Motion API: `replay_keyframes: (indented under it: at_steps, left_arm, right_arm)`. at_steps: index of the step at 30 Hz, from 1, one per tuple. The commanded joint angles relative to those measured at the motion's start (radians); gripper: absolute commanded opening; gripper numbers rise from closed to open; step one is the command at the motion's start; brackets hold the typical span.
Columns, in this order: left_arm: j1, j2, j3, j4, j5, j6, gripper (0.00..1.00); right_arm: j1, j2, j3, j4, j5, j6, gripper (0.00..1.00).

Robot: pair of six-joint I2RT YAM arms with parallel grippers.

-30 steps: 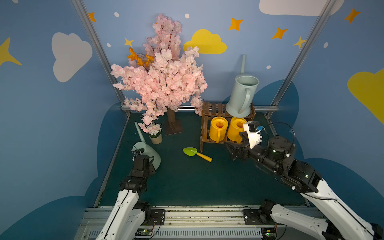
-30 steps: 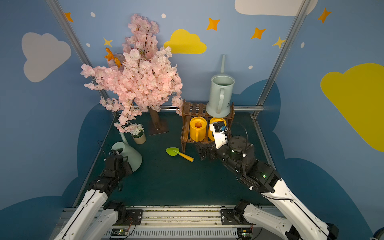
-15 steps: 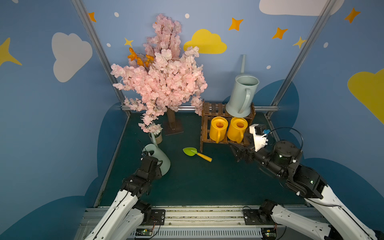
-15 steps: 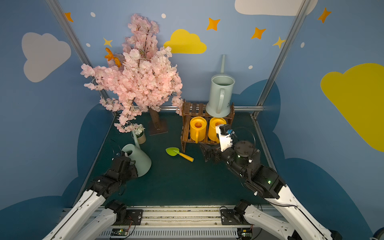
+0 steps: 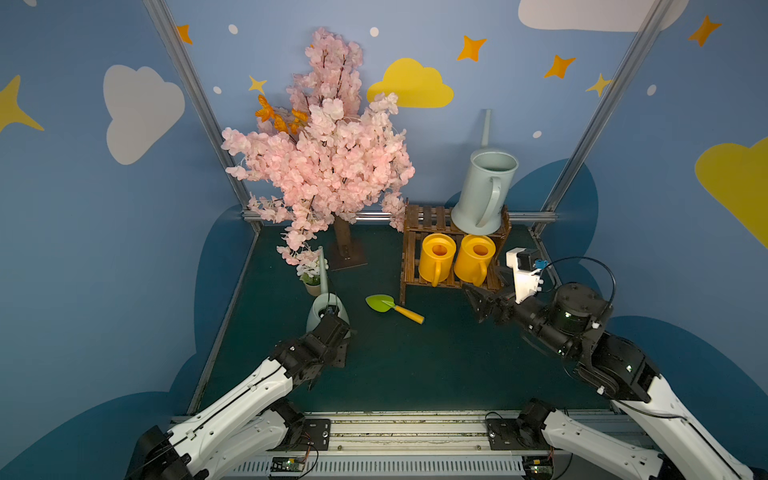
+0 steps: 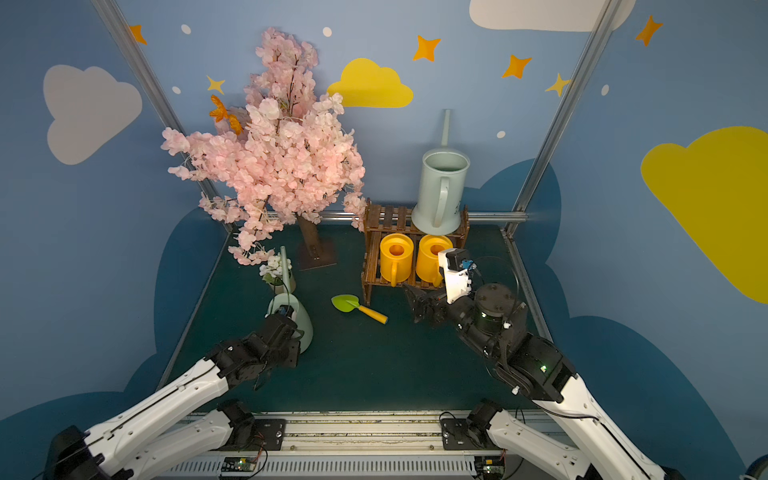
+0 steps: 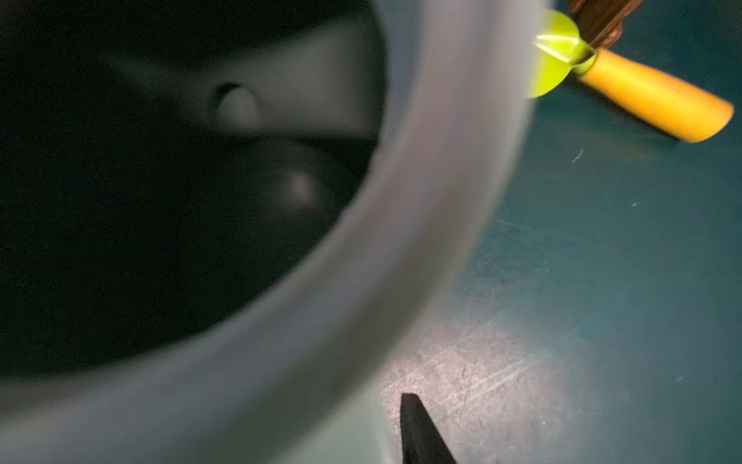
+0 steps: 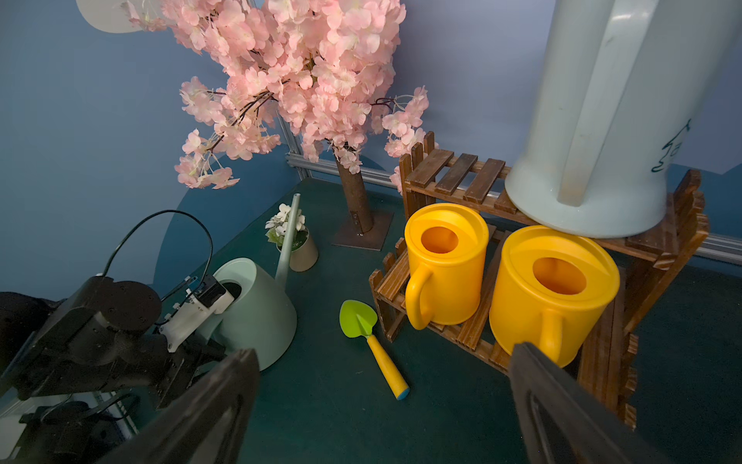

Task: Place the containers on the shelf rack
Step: 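Pick up a container from the center of the board.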

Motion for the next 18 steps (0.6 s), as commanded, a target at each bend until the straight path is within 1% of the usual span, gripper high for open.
replay_keyframes:
  at_steps: [1, 3, 6, 8, 11, 15, 18]
  left_arm:
    - [-0.028, -0.005, -0.031, -0.009, -0.113, -0.073, 0.33]
    - [-0.035, -0.044, -0.050, -0.049, -0.171, -0.139, 0.35]
    - [-0.039, -0.122, -0.077, -0.106, -0.254, -0.201, 0.41]
    - [-0.037, -0.168, -0.094, -0.130, -0.292, -0.231, 0.45]
    - [-0.037, -0.210, -0.117, -0.138, -0.325, -0.265, 0.47]
    - [-0.036, -0.205, -0.140, -0.060, -0.332, -0.258, 0.52]
    - [-0.037, -0.160, -0.163, 0.069, -0.300, -0.201, 0.55]
  right_arm:
    - [-0.006, -0.009, -0.006, 0.001, 0.016, -0.002, 0.98]
    - [-0.008, -0.015, -0.007, -0.003, 0.021, -0.002, 0.98]
    - [-0.009, -0.018, -0.004, -0.005, 0.022, 0.001, 0.98]
    - [-0.010, -0.016, -0.003, -0.005, 0.019, 0.002, 0.98]
    - [-0.012, -0.010, -0.001, -0.005, 0.012, 0.002, 0.98]
    - [-0.014, -0.008, 0.001, -0.005, 0.001, 0.004, 0.98]
    - [-0.014, -0.012, 0.002, -0.008, -0.004, 0.004, 0.98]
